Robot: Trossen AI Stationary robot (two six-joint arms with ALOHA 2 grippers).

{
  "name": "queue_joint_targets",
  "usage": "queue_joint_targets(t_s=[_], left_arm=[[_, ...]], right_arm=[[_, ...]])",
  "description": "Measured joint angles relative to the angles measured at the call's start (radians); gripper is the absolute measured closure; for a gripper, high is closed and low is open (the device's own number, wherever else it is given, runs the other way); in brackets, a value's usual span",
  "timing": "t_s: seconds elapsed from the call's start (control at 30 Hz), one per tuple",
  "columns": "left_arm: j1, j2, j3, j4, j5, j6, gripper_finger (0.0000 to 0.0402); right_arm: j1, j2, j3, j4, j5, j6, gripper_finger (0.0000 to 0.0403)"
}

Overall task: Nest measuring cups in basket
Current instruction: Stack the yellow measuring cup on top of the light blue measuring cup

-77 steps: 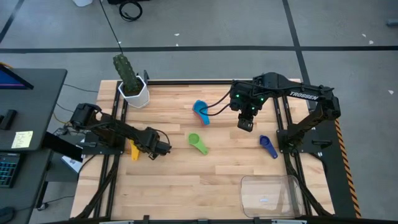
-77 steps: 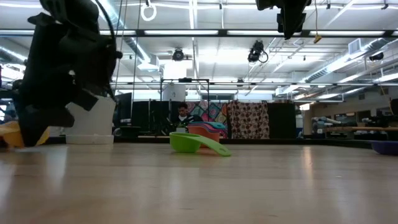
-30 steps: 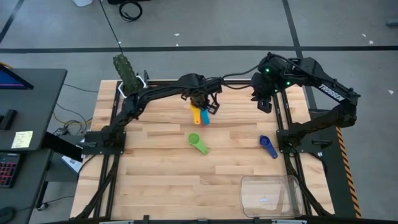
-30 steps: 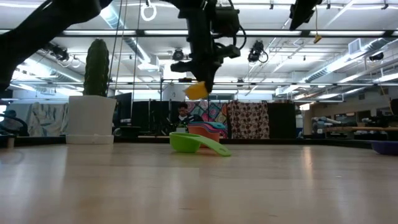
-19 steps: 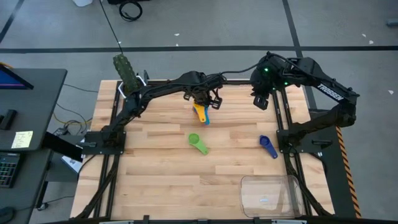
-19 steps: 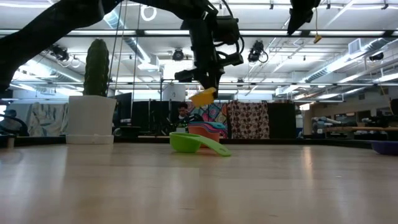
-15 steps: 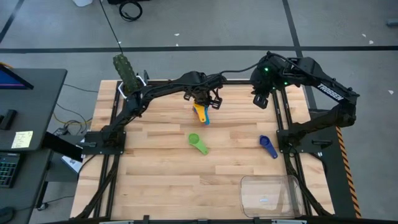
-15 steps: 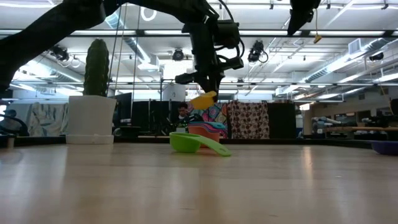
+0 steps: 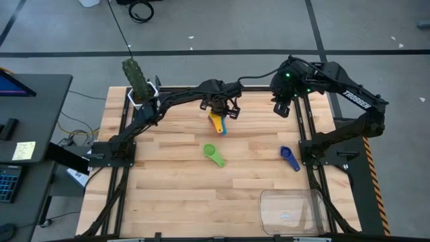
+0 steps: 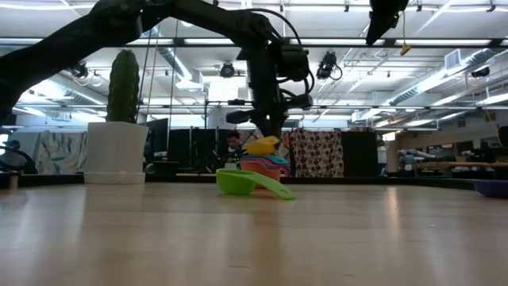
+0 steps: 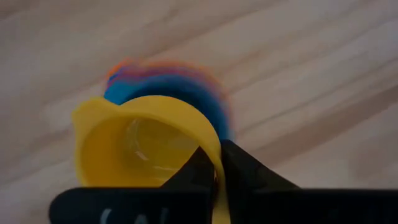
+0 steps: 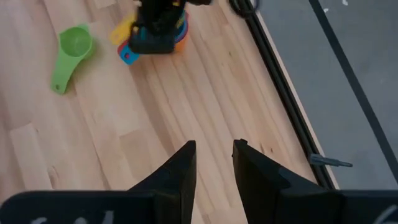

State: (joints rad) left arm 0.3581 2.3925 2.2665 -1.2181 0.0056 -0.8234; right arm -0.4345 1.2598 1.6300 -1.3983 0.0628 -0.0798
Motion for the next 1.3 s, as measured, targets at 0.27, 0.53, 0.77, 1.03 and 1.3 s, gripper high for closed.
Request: queue_joint_targets(t_s=[0.27, 0.53, 0.77, 1.03, 1.3], left_arm=[[0.006, 0.03, 0.0, -0.012, 0.002, 0.003, 0.0377], [0.005, 0.038, 0.001, 0.012, 0.025, 0.061, 0.0369], [0.003, 0.038, 0.001, -0.003, 0.034, 0.132, 0.0367], [0.003, 0.038, 0.001, -0.006, 0.089, 0.24, 0.0366], [0.005, 0.038, 0.001, -0.005, 0.1, 0.262, 0.0382]], right_arm=[[0.0, 0.0, 0.0, 0.0, 0.0, -0.022, 0.0293], [0.0, 0.0, 0.0, 0.0, -0.002, -0.028, 0.0293], [0.0, 0.0, 0.0, -0.001, -0.004, -0.028, 0.0293], [0.0, 0.0, 0.0, -0.001, -0.004, -0.026, 0.0293], [0.0, 0.0, 0.0, -0.002, -0.004, -0.025, 0.0293]])
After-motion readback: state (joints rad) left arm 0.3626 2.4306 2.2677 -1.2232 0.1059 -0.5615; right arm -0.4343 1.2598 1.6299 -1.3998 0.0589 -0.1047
